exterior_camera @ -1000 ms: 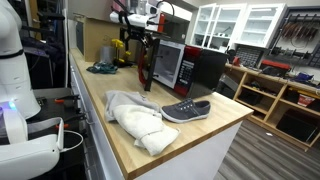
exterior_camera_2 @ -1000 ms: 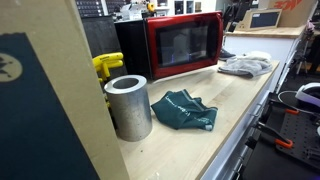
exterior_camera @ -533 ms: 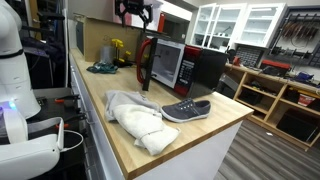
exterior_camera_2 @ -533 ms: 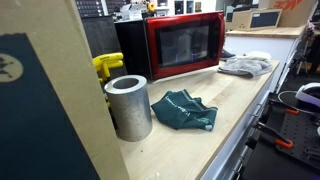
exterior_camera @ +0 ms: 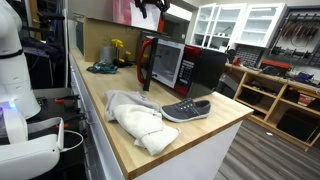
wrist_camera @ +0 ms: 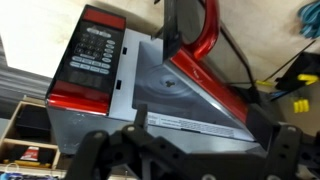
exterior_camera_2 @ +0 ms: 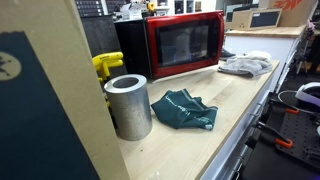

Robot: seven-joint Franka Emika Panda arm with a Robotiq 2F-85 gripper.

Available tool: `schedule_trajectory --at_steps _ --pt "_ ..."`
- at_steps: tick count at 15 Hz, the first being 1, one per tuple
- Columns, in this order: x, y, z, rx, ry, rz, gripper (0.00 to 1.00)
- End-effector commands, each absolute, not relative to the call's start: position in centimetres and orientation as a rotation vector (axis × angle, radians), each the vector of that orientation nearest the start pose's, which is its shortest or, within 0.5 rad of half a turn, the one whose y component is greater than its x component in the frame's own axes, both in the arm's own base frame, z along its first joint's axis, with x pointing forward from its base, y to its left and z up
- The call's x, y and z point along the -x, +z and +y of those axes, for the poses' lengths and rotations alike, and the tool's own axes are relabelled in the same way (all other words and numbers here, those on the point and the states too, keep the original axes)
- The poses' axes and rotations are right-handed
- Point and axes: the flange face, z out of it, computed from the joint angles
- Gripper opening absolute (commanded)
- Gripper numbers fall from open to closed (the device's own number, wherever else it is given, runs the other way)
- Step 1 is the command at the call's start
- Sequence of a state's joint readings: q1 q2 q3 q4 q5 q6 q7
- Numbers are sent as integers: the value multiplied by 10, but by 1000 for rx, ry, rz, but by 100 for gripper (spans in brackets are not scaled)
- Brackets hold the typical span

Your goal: Open the microwave door

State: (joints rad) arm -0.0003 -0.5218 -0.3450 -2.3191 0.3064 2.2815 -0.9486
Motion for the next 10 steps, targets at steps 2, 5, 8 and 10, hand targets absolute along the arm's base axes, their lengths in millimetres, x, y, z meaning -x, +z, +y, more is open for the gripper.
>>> schedule_trajectory --at_steps 2,5,8,10 --pt "-514 536 -125 2928 -940 -304 100" --pt "-569 508 -110 2977 -869 -58 100" --pt "-598 495 -109 3024 -724 171 75" --pt "-605 498 -105 3042 -580 288 66"
